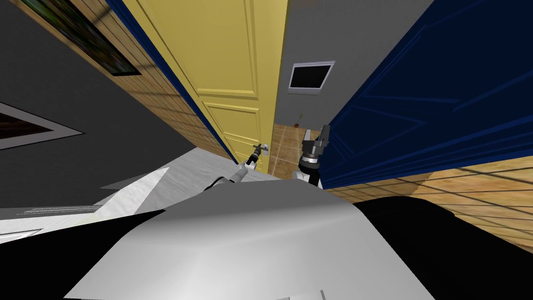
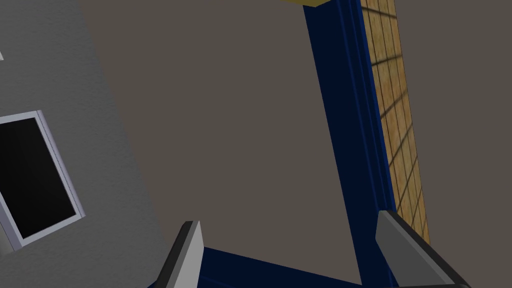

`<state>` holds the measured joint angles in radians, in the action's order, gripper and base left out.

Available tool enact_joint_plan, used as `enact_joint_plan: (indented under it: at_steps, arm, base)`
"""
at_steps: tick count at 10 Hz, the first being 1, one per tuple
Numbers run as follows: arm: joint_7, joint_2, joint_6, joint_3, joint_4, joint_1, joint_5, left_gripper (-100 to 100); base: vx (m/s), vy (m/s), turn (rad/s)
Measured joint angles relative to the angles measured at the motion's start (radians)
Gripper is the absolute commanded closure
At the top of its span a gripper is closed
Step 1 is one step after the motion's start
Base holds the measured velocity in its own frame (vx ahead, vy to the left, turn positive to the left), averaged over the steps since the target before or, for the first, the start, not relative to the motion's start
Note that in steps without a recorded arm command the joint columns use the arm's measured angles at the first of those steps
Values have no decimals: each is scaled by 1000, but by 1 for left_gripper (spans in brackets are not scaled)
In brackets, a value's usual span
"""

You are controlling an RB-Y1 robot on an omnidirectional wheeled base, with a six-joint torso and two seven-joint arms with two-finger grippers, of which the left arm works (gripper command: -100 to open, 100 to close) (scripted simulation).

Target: Push the door open

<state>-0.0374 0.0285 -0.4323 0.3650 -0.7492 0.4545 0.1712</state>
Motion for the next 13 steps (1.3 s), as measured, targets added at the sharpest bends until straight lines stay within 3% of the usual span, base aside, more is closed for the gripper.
enact_joint_plan:
  at_steps: [5, 7, 8, 11, 13]
  arm:
    - [0, 1, 0, -2, -4, 7, 1, 100]
    - [-1, 1, -4, -7, 18, 13, 2, 100]
    - [1, 8, 7, -12, 5, 1, 3, 100]
    - [13, 13, -2, -35, 16, 0, 6, 100]
    - [21, 22, 9, -55, -1, -8, 9, 100]
  base:
    - [-8, 5, -6]
    - [114, -104, 38]
    - [111, -116, 52]
    - [146, -138, 48]
    - [164, -152, 58]
